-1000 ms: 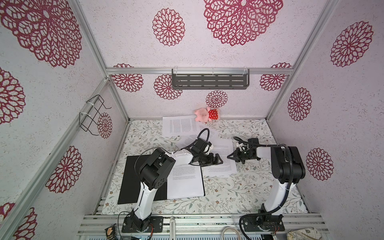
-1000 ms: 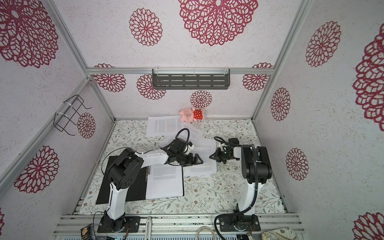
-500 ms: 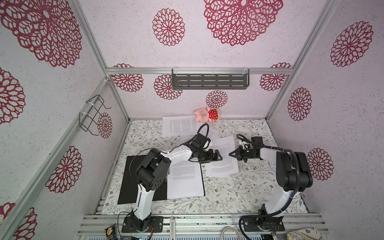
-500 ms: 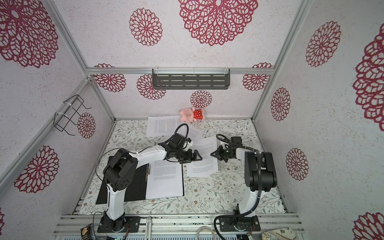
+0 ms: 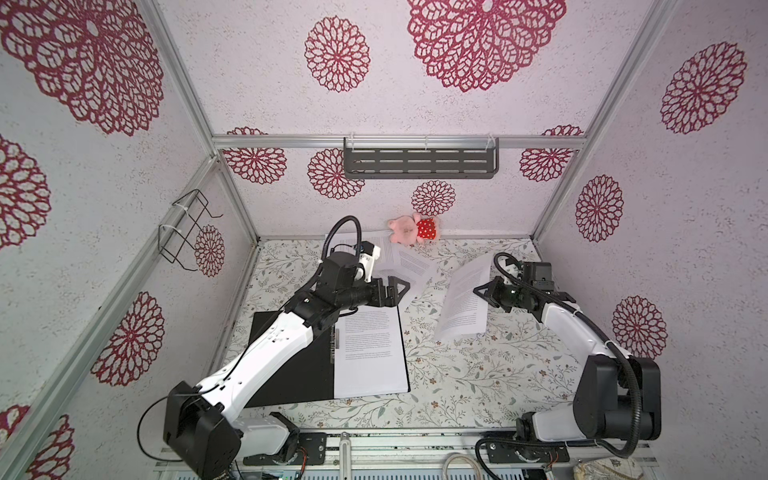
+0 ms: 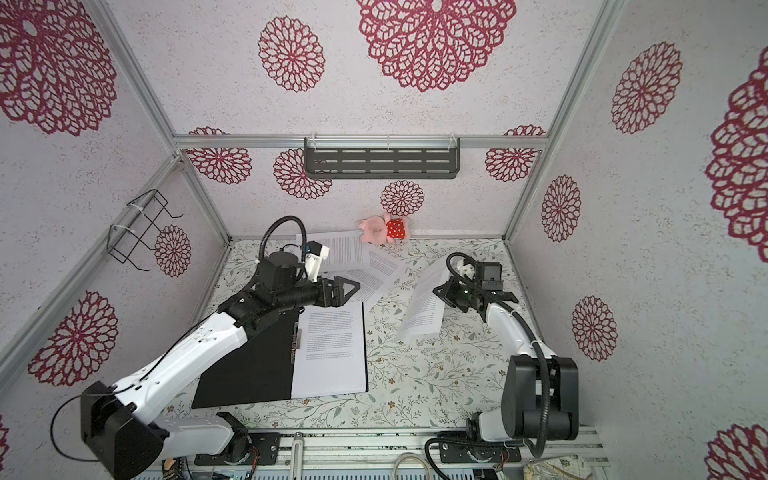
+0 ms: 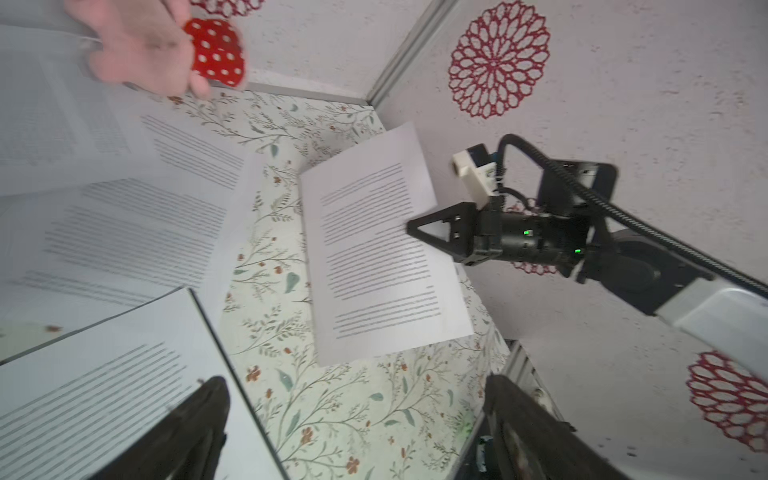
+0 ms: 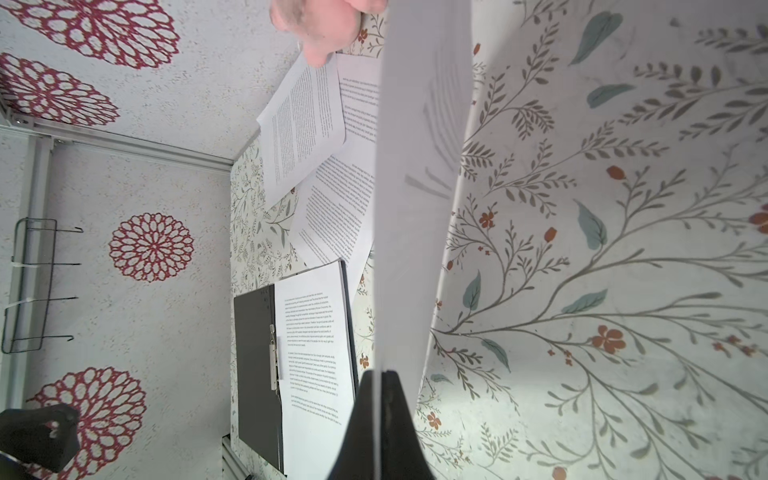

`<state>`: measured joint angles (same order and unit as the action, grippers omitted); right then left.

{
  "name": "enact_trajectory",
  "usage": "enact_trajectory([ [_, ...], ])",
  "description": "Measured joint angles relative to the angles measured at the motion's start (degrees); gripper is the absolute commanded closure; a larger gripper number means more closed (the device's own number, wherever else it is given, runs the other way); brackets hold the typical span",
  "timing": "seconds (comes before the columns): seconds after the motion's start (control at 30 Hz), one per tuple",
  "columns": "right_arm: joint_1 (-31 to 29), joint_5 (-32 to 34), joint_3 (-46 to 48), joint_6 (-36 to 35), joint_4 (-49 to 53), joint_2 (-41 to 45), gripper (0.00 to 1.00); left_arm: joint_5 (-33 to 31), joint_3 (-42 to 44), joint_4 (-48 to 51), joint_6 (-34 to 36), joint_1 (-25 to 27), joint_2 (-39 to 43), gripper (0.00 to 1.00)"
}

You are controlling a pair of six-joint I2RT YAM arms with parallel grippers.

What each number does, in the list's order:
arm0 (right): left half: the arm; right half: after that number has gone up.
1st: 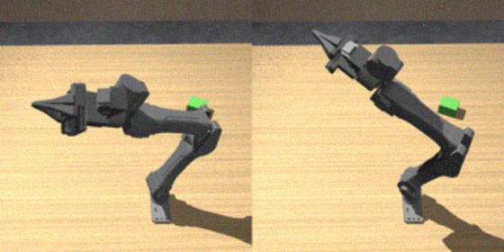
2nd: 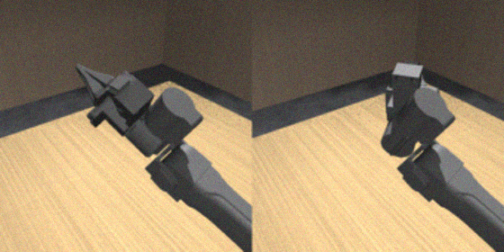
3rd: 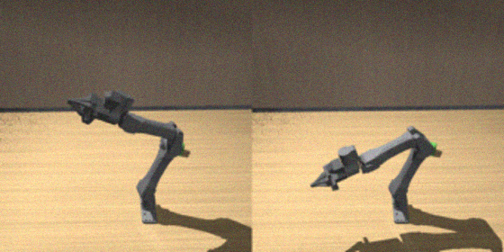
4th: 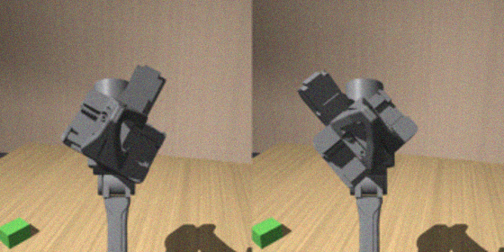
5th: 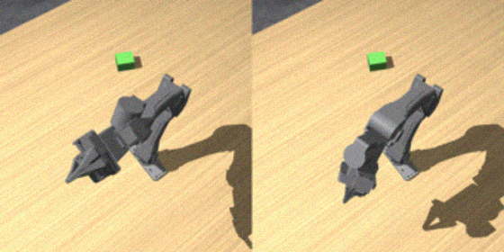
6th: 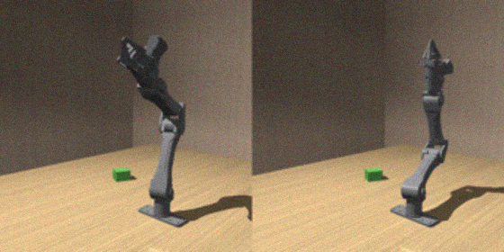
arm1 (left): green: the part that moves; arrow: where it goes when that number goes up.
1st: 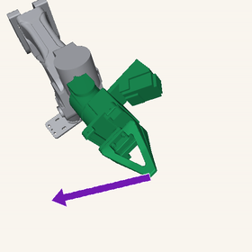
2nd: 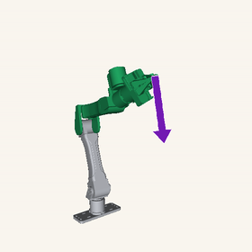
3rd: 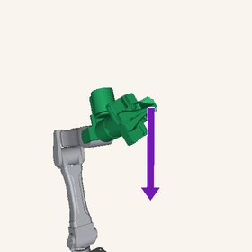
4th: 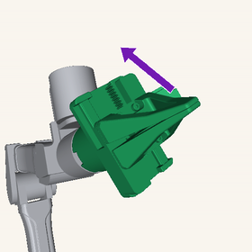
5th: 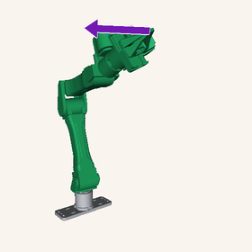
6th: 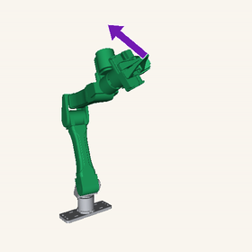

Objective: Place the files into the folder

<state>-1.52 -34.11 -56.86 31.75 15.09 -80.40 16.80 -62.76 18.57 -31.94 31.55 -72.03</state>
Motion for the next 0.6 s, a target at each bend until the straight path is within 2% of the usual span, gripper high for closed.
enact_trajectory([
  [0.27, -11.76, 7.89, -6.8, 1.42, 4.55, 0.79, 1.0, -8.11, 10.6, 6.64, 6.19, -6.47, 16.13, 0.01],
  [0.4, -17.4, 10.16, -11.26, 2.32, 5.44, -1.46, 1.0, -10.38, 16.72, 7.28, 8.2, -6.71, 23.89, 0.01],
  [0.6, -26.86, 11.58, -20.63, 4.2, 5.4, -9.68, 1.0, -15.13, 25.03, 7.39, 8.61, -6.71, 34.12, 0.01],
])
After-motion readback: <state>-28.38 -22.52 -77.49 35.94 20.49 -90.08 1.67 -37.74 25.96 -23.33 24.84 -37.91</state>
